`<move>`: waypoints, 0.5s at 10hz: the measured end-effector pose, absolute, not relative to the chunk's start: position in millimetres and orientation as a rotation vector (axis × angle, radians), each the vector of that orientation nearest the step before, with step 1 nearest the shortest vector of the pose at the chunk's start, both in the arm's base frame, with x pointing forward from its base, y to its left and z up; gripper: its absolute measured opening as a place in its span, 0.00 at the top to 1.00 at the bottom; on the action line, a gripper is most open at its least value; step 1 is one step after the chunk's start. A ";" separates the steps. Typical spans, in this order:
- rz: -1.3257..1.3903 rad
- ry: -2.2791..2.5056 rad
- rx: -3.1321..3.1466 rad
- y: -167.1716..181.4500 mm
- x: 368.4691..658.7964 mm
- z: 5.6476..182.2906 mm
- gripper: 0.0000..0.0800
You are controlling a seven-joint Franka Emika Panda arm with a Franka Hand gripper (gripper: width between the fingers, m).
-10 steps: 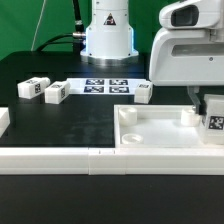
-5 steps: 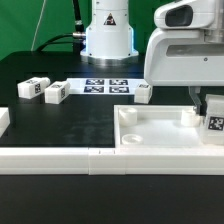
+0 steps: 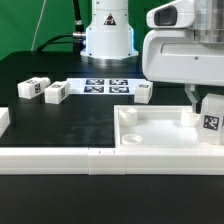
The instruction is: Assemble one leg
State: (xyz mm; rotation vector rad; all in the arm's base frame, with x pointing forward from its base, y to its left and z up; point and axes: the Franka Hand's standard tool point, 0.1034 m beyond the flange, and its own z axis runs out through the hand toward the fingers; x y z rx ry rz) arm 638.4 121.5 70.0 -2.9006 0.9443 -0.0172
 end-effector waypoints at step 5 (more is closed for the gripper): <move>0.016 1.612 -2.562 121.0 637.7 68.0 0.63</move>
Offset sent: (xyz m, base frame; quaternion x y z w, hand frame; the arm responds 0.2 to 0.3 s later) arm -0.0025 -0.0088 -0.0011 0.0186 0.0069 0.3186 0.9477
